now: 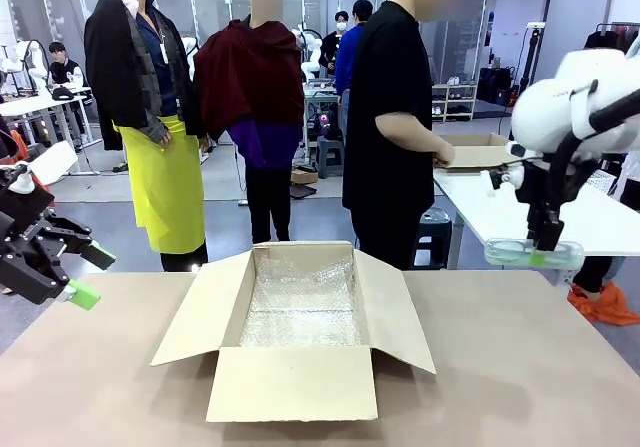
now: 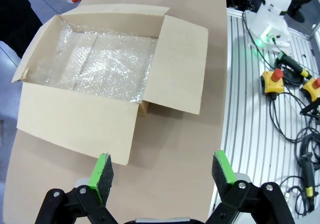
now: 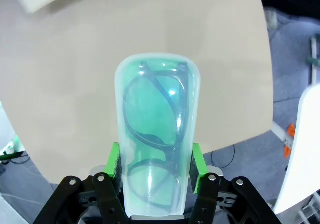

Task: Pack the glasses set securely to prepare it for shipping.
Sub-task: Place the Glasses case inside the Package Box.

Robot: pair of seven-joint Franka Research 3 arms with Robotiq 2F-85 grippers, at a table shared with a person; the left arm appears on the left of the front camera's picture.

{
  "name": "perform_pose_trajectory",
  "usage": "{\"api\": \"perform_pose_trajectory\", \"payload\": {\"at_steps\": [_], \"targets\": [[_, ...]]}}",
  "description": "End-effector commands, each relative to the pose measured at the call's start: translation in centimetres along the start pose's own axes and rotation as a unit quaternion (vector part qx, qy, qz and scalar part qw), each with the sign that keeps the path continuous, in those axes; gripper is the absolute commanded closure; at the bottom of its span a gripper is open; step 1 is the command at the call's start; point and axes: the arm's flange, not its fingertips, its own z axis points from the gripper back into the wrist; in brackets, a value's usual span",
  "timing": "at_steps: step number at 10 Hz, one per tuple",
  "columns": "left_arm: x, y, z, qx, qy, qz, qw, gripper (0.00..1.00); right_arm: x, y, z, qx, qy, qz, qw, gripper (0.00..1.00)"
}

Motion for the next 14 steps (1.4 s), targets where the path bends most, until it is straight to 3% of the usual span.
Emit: {"api": "perform_pose_trajectory", "payload": {"at_steps": [1,4,6,9,11,13,14], "targets": [[0.2,0.0,0.2,-0.007,-0.011,-0.001,1.0,0.0,4.9,0.3,1.2,-0.001,0.006,0.06,0.998,0.54],[0.2,0.0,0.2,-0.007,-0.011,-0.001,1.0,0.0,17.4,4.4,1.7,-0.005,0.031,0.125,0.992,0.54],[0.2,0.0,0.2,-0.007,-0.011,-0.001,1.0,0.0,25.7,8.3,0.3,-0.018,0.028,0.121,0.992,0.54],[0.2,0.0,0.2,-0.007,-0.011,-0.001,1.0,0.0,35.0,12.1,-1.9,-0.018,0.021,0.118,0.993,0.54],[0.2,0.0,0.2,-0.007,-0.011,-0.001,1.0,0.0,38.0,12.5,-5.1,-0.029,-0.002,0.126,0.992,0.54],[0.2,0.0,0.2,-0.007,-0.011,-0.001,1.0,0.0,39.0,10.6,-9.0,-0.01,-0.045,0.144,0.988,0.54],[0.2,0.0,0.2,-0.007,-0.011,-0.001,1.0,0.0,39.5,9.6,-10.8,-0.027,-0.06,0.158,0.985,0.54]]}}
